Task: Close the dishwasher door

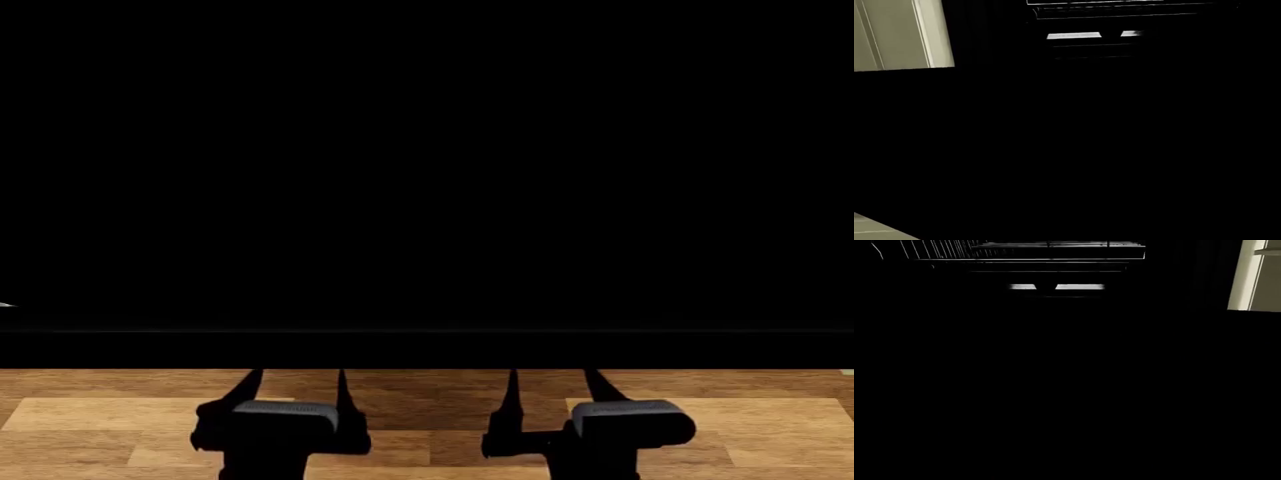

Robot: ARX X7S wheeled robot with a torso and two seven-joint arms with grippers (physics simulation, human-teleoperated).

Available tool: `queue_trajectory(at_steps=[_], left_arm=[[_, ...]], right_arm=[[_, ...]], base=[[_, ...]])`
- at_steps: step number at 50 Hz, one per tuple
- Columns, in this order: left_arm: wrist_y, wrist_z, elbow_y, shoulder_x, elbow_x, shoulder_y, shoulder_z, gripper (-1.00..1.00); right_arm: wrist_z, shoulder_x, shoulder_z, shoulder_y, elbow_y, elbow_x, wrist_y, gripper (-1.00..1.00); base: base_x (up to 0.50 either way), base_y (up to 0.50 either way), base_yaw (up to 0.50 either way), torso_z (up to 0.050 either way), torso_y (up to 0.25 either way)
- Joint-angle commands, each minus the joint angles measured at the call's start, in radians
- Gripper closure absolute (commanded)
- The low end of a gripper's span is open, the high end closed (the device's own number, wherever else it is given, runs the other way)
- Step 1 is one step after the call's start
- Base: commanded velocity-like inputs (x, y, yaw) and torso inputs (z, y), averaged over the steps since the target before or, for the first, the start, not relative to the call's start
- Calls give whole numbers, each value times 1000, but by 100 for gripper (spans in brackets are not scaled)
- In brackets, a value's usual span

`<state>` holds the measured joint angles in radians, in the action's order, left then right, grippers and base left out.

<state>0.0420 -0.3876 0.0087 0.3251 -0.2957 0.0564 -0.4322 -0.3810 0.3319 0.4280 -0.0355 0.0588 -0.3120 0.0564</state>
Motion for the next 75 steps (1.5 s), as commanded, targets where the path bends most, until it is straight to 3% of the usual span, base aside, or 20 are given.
queue_trajectory(at_steps=[1,75], left_arm=[[-7,3,16,6,-10,12,1,-100],[-85,2,-45,-24,-1,169,-36,-100]], right_arm=[[-11,7,-5,-6,33,-12,-22,-100],[-34,4,-15,-151,38,-49,-115,-100]], base=[[0,0,0,0,0],[0,0,0,0,0]])
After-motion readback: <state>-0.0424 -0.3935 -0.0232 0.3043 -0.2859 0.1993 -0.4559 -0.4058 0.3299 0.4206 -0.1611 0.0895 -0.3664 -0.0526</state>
